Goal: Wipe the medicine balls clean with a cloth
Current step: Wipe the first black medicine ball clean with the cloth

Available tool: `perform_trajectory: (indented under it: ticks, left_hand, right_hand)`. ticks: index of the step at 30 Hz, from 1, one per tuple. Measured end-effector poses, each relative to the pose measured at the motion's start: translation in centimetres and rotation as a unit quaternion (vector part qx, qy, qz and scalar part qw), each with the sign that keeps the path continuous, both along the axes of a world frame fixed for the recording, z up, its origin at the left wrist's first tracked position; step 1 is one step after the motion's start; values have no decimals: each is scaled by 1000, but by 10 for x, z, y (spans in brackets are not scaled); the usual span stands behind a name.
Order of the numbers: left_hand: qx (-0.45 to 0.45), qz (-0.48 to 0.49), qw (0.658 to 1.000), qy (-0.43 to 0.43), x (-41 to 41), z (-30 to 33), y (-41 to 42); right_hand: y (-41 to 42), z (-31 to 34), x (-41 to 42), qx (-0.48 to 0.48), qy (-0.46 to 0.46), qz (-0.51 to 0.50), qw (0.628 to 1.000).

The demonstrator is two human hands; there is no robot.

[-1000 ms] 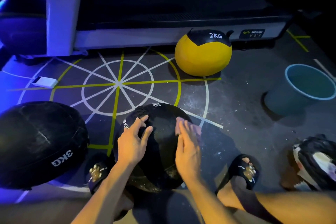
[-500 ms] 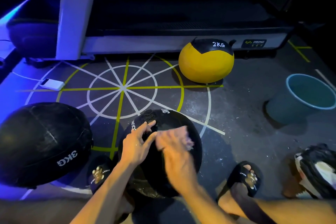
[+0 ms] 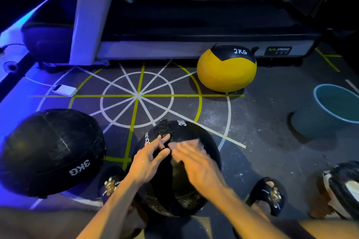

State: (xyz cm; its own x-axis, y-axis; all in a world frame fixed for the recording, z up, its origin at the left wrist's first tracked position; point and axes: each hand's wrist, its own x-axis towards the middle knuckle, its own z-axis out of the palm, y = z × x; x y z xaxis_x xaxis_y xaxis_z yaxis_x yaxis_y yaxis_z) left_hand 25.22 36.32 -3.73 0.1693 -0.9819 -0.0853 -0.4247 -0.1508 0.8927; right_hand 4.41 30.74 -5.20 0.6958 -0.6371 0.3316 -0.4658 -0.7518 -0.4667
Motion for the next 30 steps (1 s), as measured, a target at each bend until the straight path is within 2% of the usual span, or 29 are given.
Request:
perform_trajectory:
  ticks: [4,5,8,10,12,15,17,19,22,26,28,30]
  left_hand:
    - [11,-6,1000,19,-6,2,0]
    - [8,-8,1000,22,-6,2,0]
    - [1,-26,999,22,1,2,2]
    - [0,-42,999,24,5,-2,0]
    - [1,-50,998,33,5,-3,-5]
    - [3,-41,998,41,5,-2,-17]
    - [-7,-33,999,11,8,-4,-26]
    - [-8,-20,999,-25,10,-3,-34]
    - [0,20,994,-112,3,-2,-32]
    - [20,46,980,-195,-11,5,-29]
    - [11,28,976,-215,-18,13,-41]
    - [-10,23,976,-217,-30,22,-58]
  right_hand:
    - [-48,11,-4,128,-8,-190,973]
    - [-41,16,3,135,0,-185,973]
    - [7,23,12,71,-22,-28,997]
    - [9,13,-2,39,-23,19,999]
    - [-8,3,-16,55,-43,-28,997]
    - [-16,3,-25,167,-118,-176,963]
    - [-6,5,-22,171,-150,-215,950]
    - [10,1,-19,144,-143,-202,958]
    - [23,-7,-20,177,-119,-186,959]
    - [25,-2,-28,184,-161,-198,949]
    - [17,6,-36,209,-178,-249,929]
    - [4,14,-51,254,-204,-332,885]
